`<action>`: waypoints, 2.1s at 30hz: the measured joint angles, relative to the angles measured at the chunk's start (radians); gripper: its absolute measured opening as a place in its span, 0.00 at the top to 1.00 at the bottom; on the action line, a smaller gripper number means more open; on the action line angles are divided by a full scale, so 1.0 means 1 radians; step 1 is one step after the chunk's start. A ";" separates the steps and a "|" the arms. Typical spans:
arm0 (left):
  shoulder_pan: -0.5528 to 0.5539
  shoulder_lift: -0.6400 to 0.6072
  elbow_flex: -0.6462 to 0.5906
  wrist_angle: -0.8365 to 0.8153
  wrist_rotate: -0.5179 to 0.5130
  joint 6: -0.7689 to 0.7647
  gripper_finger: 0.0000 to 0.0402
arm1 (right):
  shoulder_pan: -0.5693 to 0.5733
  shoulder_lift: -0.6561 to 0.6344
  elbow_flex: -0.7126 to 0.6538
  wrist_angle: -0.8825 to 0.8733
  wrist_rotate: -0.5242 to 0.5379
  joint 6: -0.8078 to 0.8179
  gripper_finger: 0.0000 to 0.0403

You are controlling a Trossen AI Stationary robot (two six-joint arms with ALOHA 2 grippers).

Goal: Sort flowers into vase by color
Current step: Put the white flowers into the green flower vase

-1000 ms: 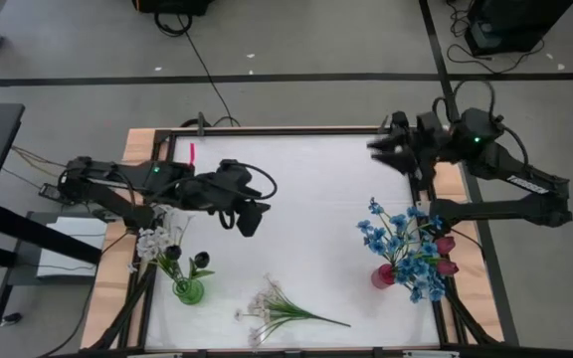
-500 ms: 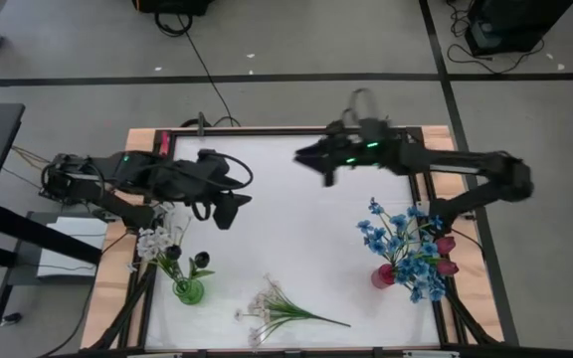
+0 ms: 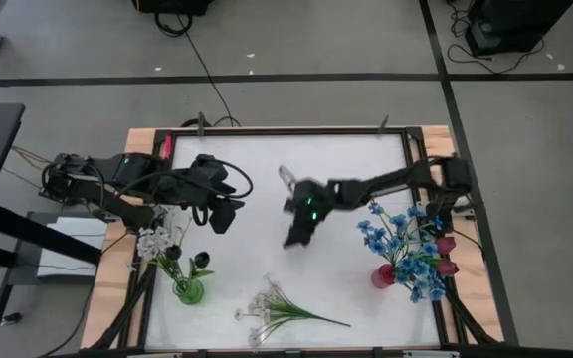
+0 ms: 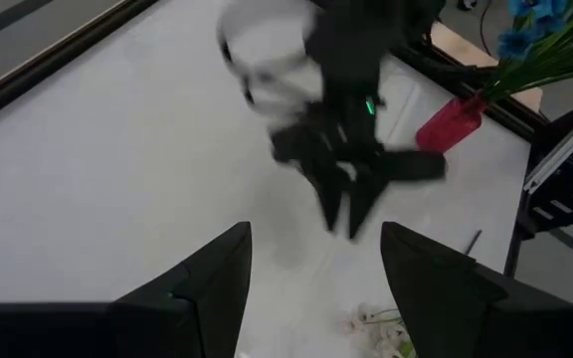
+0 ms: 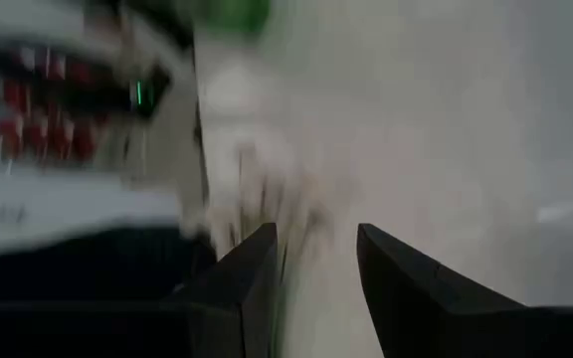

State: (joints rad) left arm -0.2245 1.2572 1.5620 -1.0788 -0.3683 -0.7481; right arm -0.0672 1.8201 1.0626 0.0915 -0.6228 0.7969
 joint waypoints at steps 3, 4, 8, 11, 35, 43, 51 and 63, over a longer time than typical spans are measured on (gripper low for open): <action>0.006 0.003 0.000 0.000 0.000 -0.001 0.43 | 0.068 0.062 0.000 -0.005 -0.063 -0.019 0.63; 0.009 0.006 0.000 0.002 0.000 -0.001 0.43 | 0.087 0.078 0.000 -0.002 -0.078 -0.030 0.63; 0.014 0.010 -0.001 0.002 0.000 0.000 0.43 | 0.145 0.140 0.000 -0.001 -0.113 -0.072 0.63; 0.013 0.027 0.000 0.003 0.013 0.022 0.43 | 0.166 0.173 0.000 -0.001 -0.109 -0.092 0.63; -0.110 0.587 -0.001 0.372 0.293 0.471 0.43 | -0.105 0.004 -0.001 -0.436 0.301 -0.225 0.63; -0.127 0.701 -0.001 0.429 0.357 0.503 0.43 | -0.236 -0.095 -0.001 -0.497 0.302 -0.239 0.63; -0.172 0.773 -0.001 0.498 0.517 0.474 0.43 | -0.326 -0.136 -0.001 -0.497 0.308 -0.268 0.63; -0.195 0.832 0.000 0.516 0.541 0.522 0.52 | -0.355 -0.137 0.000 -0.472 0.320 -0.279 0.63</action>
State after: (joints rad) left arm -0.4194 2.0888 1.5616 -0.5628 0.1728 -0.2260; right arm -0.4221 1.6833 1.0622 -0.3808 -0.3032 0.5180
